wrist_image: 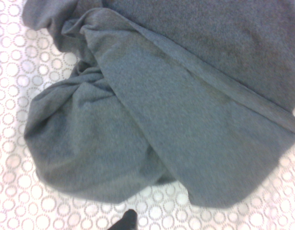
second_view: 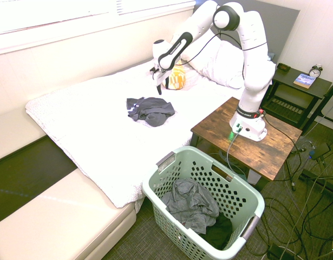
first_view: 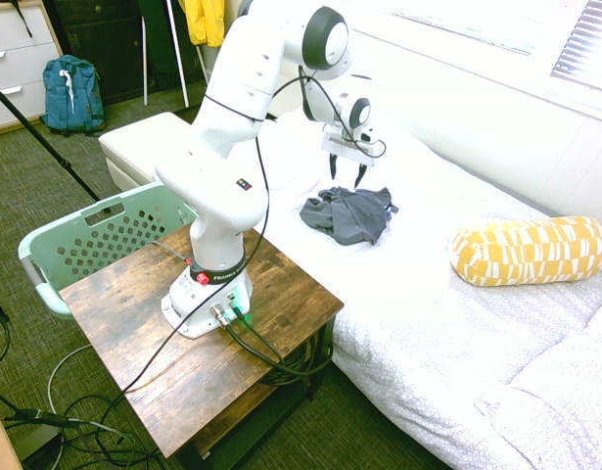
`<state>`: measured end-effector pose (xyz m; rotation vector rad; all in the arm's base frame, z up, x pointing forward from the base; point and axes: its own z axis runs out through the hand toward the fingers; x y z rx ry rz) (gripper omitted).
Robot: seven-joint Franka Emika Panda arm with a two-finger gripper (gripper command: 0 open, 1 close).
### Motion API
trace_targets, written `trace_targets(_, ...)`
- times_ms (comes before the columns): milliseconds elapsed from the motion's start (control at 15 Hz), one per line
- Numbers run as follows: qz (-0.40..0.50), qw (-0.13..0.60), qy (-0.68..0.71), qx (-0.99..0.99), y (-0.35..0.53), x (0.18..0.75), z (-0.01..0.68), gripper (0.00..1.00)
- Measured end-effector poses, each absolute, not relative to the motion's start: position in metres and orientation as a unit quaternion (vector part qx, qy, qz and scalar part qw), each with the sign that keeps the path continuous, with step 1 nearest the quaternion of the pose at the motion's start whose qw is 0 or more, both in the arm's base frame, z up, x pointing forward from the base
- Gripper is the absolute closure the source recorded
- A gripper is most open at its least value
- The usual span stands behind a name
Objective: Put my clothes in the laundry bag
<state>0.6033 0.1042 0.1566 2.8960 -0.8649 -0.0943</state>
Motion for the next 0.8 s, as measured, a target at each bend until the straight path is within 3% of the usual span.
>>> trace_targets(333, -0.069, 0.067, -0.274, 0.957, 0.104, 0.638, 0.027, 0.00)
trace_targets(600, -0.099, 0.069, -0.262, 0.958, 0.131, 0.653, -0.028, 0.00)
trace_targets(667, -0.106, 0.071, -0.260, 0.957, 0.135, 0.657, -0.037, 1.00)
trace_targets(800, -0.117, 0.073, -0.257, 0.957, 0.135, 0.666, -0.048, 1.00)
